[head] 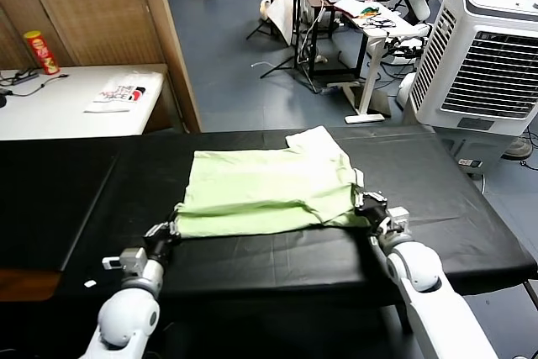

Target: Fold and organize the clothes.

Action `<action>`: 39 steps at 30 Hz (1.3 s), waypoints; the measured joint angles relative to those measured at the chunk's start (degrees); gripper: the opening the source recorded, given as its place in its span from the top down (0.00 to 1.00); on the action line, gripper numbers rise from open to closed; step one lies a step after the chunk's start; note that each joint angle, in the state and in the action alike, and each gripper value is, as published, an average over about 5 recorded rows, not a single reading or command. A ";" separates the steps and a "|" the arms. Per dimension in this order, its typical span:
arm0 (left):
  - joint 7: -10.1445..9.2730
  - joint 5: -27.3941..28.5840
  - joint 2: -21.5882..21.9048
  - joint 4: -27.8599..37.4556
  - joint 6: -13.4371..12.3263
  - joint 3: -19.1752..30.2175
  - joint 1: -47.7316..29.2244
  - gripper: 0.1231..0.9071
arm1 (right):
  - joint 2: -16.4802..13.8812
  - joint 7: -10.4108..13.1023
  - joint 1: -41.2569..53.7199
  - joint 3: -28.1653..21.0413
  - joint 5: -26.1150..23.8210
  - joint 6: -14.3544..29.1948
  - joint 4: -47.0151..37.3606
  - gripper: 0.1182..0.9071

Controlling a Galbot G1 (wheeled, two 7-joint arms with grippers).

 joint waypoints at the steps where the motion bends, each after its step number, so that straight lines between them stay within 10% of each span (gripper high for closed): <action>1: 0.00 -0.04 0.06 -0.21 0.01 -0.17 0.21 0.78 | -0.29 0.14 -0.96 0.32 -0.08 -0.56 1.28 0.29; 9: 0.73 -0.92 1.13 -2.97 0.50 -1.17 3.29 0.23 | -1.19 0.55 -9.76 2.74 -2.26 -2.12 10.22 0.14; 18: 2.28 -7.35 1.51 -4.38 4.41 -1.98 6.25 0.14 | -0.63 1.00 -14.30 3.43 -2.88 -2.13 11.76 0.44; 26: 2.81 -9.85 1.68 -3.22 5.20 -2.46 6.35 0.57 | -0.21 1.07 -15.04 3.39 -3.56 -2.18 11.38 0.94; 32: 1.50 -8.83 1.98 -3.59 5.97 -2.36 6.87 0.96 | -0.71 2.10 -16.68 3.85 -2.89 -3.83 13.35 1.00; 39: -1.11 -5.46 2.78 -7.28 7.94 -1.71 10.04 1.00 | -2.61 2.56 -21.98 6.04 -0.75 -5.55 18.09 1.00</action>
